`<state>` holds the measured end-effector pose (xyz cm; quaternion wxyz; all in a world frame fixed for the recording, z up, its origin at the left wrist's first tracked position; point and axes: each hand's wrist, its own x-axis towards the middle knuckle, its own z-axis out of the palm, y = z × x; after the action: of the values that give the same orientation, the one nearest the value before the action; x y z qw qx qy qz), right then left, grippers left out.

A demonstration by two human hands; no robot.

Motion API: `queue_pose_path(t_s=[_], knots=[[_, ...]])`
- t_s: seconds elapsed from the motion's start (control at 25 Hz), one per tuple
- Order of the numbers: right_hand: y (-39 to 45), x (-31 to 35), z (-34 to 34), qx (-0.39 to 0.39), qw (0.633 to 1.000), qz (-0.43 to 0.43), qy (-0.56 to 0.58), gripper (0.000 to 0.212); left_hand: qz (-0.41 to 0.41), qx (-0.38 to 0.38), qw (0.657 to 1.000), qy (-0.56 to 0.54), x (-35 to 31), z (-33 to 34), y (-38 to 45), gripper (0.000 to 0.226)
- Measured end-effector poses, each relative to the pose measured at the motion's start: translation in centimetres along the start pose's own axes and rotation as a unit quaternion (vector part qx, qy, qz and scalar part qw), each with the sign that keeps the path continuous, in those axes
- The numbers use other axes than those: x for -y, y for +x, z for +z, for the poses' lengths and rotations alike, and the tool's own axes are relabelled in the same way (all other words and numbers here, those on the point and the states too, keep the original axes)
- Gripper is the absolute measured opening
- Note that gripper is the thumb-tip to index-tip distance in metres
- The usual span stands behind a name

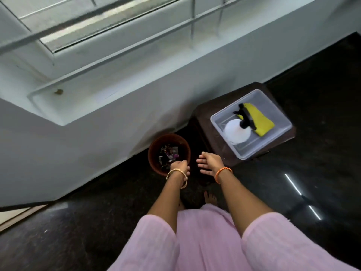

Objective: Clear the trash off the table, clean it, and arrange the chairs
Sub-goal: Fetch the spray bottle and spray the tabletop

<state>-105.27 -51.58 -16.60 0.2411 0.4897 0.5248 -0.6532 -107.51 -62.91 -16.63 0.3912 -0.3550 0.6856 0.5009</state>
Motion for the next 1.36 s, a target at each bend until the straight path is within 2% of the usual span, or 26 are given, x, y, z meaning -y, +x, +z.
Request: queue_pose_path(t_s=[0.2, 0.32, 0.4, 0.48, 0.64, 0.72, 0.88, 1.0, 1.08, 1.16, 1.24, 1.36], knots=[[-3.0, 1.0, -7.3, -0.087, 0.993, -0.079, -0.024, 0.013, 0.016, 0.079, 0.993, 0.088, -2.0, 5.3, -4.6, 0.014], [-3.1, 1.6, -11.1, -0.147, 0.982, -0.117, -0.009, 0.016, 0.03, 0.098, 0.988, 0.114, -3.6, 8.0, -6.9, 0.016], [-2.1, 2.7, -13.4, -0.184, 0.972, -0.147, -0.025, 0.008, 0.047, 0.089, 0.987, 0.123, -4.6, 9.9, -7.9, 0.016], [-1.5, 3.8, -14.1, -0.197, 0.96, -0.193, -0.05, 0.021, 0.071, 0.076, 0.982, 0.154, -5.4, 10.5, -8.1, 0.009], [1.0, 6.8, -15.3, -0.114, 0.94, -0.283, -0.154, 0.054, 0.09, 0.0, 0.975, 0.203, -6.5, 11.9, -6.9, 0.017], [2.8, 7.7, -15.5, -0.08, 0.917, -0.319, -0.226, 0.06, 0.07, -0.023, 0.98, 0.185, -6.9, 12.5, -5.8, 0.012], [5.6, 9.3, -15.1, -0.093, 0.821, -0.424, -0.37, 0.024, 0.043, -0.05, 0.984, 0.166, -7.3, 13.8, -4.0, 0.005], [6.5, 10.7, -14.4, -0.098, 0.784, -0.459, -0.406, 0.022, 0.038, -0.061, 0.984, 0.162, -7.7, 14.2, -3.1, 0.012], [6.7, 11.2, -13.9, -0.083, 0.794, -0.46, -0.389, 0.023, 0.036, -0.062, 0.984, 0.163, -8.2, 14.6, -3.0, 0.017], [6.5, 11.5, -13.5, -0.07, 0.836, -0.439, -0.322, 0.026, 0.039, -0.06, 0.984, 0.162, -8.7, 14.8, -3.2, 0.018], [5.8, 12.0, -13.3, -0.095, 0.877, -0.406, -0.239, 0.027, 0.048, -0.057, 0.985, 0.156, -9.2, 15.0, -3.6, 0.017], [4.5, 13.3, -14.1, -0.148, 0.909, -0.364, -0.142, 0.023, 0.059, -0.06, 0.987, 0.135, -9.7, 15.3, -4.2, 0.013]])
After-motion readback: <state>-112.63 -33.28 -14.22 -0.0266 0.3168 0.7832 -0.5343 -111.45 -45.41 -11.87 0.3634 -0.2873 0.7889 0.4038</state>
